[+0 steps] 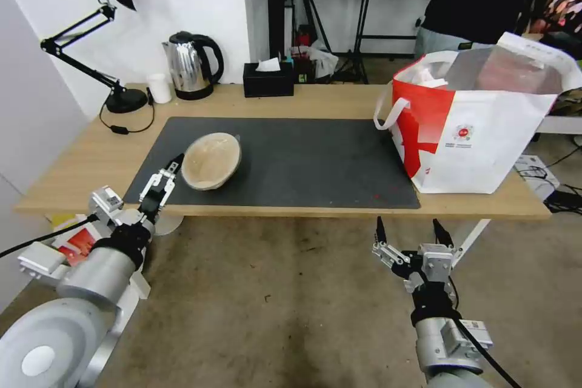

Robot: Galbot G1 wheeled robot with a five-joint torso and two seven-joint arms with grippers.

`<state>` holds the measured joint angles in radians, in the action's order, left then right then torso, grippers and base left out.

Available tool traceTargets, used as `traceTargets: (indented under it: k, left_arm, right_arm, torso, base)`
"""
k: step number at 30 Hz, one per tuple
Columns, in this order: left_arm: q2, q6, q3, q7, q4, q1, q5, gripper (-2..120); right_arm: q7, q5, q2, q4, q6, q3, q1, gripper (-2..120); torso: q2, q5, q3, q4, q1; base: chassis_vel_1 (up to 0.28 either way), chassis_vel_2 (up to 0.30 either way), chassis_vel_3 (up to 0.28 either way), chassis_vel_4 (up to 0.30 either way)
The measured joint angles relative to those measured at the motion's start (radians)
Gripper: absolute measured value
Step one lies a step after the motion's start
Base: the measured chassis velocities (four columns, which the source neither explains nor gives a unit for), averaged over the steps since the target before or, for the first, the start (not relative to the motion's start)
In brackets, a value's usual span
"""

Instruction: Pick up the trash from the table and place it into the takeout bag.

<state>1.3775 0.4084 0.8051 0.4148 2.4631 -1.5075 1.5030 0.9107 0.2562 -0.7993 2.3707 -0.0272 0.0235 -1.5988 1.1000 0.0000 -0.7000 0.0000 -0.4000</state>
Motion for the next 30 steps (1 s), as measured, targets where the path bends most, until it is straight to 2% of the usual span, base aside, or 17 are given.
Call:
traceTargets:
  k: [11,22,30]
  left_arm:
    - [-0.011,0.004,-0.002,0.012,-0.031,0.026,0.019,100]
    - [-0.074,0.014,0.053,0.012,-0.126,0.077,0.053,100]
    - [-0.082,0.042,0.047,0.005,-0.172,0.102,0.055,100]
  right_arm:
    - [0.0,0.0,0.0,0.0,0.0,0.0,0.0,100]
    - [0.0,0.0,0.0,0.0,0.0,0.0,0.0,100]
    - [0.0,0.0,0.0,0.0,0.0,0.0,0.0,100]
  torso:
    - [0.0,0.0,0.0,0.0,0.0]
    - [0.0,-0.0001,0.0,0.0001,0.0]
    - [0.0,0.0,0.0,0.0,0.0]
  base:
    - [0.0,0.0,0.0,0.0]
    - [0.0,0.0,0.0,0.0]
    - [0.0,0.0,0.0,0.0]
